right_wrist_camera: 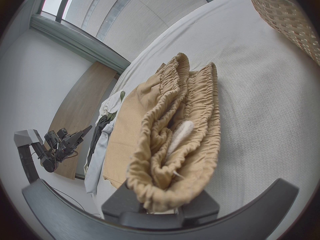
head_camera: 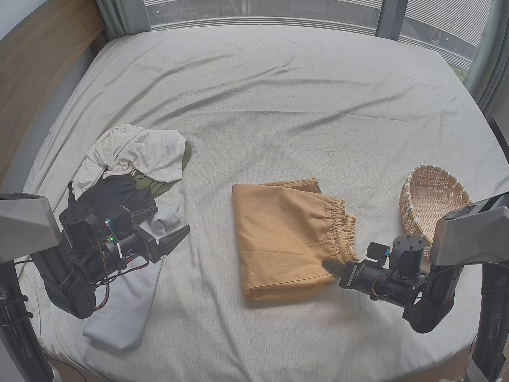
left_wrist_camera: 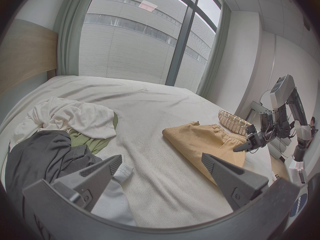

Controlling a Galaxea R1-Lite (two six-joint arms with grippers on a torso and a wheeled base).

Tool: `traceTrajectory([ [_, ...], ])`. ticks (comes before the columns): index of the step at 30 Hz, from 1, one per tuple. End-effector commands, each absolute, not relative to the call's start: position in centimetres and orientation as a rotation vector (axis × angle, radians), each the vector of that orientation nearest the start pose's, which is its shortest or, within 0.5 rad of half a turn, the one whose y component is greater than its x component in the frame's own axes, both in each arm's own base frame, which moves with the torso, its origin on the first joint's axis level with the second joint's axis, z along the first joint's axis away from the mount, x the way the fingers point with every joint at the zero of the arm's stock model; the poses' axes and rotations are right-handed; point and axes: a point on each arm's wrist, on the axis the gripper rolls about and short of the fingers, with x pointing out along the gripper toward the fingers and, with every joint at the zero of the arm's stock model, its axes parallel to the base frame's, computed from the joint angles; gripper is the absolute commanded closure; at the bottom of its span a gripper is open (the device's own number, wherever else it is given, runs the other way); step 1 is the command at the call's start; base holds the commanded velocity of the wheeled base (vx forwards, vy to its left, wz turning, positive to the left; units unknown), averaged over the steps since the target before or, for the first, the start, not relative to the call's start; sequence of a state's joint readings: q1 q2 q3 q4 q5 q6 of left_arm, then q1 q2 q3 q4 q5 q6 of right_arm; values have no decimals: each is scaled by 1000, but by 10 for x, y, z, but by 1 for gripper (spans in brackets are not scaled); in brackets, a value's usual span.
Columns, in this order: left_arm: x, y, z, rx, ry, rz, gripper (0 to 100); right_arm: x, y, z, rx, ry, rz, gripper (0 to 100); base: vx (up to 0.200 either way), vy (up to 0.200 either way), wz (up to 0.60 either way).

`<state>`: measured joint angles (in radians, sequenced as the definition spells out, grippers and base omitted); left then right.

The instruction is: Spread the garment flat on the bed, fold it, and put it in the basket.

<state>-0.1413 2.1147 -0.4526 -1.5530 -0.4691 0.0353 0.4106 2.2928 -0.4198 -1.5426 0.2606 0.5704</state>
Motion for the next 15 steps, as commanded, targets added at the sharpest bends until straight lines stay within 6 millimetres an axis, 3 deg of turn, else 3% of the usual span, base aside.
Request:
traceTrajectory([
  [1,309,-54,66,17,94,-610,0,286,131,3,518,515,552,100,0,0,0],
  [7,309,-54,66,17,94,-615,0,283,131,8,519,507,562,100,0,0,0],
  [12,309,-53,65,16,95,-613,0,247,136,59,516,447,763,100,0,0,0],
  [15,309,-53,65,16,95,-613,0,234,140,77,511,404,824,100,0,0,0],
])
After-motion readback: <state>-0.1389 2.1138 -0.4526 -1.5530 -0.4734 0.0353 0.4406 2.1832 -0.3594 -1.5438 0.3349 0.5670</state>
